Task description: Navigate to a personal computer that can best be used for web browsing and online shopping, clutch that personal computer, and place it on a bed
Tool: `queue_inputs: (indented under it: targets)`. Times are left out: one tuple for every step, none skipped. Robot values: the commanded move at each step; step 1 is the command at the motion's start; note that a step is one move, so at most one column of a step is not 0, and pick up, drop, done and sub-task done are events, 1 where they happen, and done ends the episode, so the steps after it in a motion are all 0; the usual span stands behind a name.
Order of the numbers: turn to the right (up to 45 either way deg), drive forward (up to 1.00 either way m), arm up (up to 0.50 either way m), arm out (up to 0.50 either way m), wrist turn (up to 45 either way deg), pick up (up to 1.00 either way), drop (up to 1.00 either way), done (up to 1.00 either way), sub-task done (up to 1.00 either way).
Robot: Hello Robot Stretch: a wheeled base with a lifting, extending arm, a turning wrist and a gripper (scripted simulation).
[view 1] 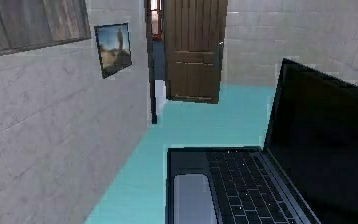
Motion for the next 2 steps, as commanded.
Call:
queue_inputs:
  targets:
    - [0.0, 1.00, 0.00, 0.00, 0.0, 0.00, 0.00, 0.00, 0.00]
    - [-3.0, 0.00, 0.00, 0.00, 0.0, 0.00, 0.00, 0.00, 0.00]
